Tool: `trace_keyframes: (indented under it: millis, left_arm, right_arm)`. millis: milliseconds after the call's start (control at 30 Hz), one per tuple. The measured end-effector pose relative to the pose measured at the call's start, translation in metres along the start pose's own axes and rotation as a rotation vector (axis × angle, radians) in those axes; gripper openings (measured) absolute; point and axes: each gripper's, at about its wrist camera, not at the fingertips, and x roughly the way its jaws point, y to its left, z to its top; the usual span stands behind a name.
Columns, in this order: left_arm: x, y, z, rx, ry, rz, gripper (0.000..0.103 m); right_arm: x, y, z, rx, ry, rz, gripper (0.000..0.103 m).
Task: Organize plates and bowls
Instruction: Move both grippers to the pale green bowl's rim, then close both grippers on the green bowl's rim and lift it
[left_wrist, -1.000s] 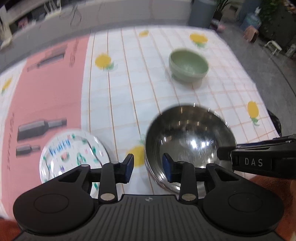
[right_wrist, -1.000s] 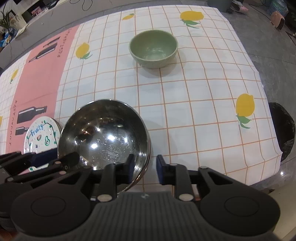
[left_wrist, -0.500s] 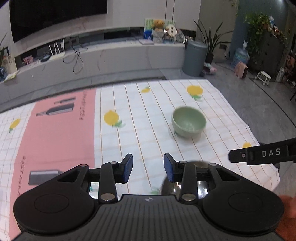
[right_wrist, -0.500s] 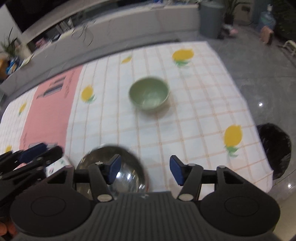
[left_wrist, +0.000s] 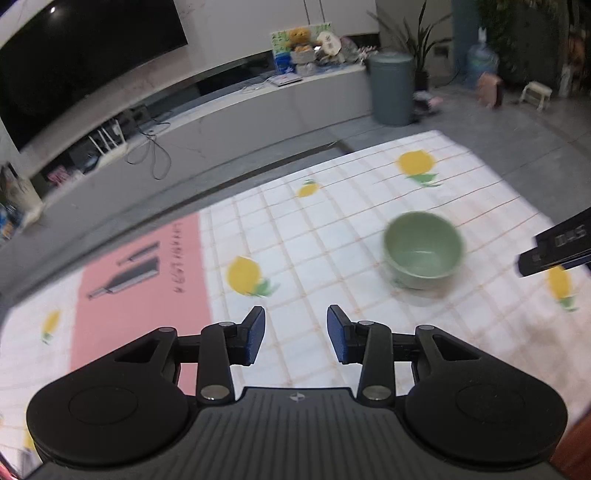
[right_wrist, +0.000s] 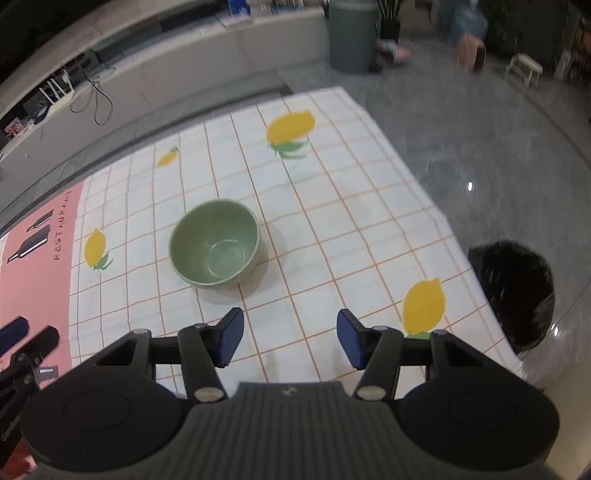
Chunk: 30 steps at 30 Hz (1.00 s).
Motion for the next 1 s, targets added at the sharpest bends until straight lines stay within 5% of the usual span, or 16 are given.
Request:
trace_keyframes:
  millis: [333,533,800,1000]
  left_arm:
    - [0.054,-0.002,0.047,0.0,0.071,-0.147,0.05]
    - [0.087,-0.015,0.062,-0.05,0.136,-0.341,0.05]
    - [0.127,-0.032,0.065,-0.018,0.253,-0.381,0.053]
    - [0.154,-0.033,0.069,-0.086,0.375,-0.394,0.052]
  right_arm:
    - [0.036,0.0,0.051,0.014,0.05,0.016,0.056]
    - [0.066,0.011,0.07,-0.011,0.09,0.055,0.049]
    - [0.103,0.02,0.071,-0.033,0.157,0.094,0.035]
    - [0.122,0.019,0.078,-0.003,0.211,0.109,0.022]
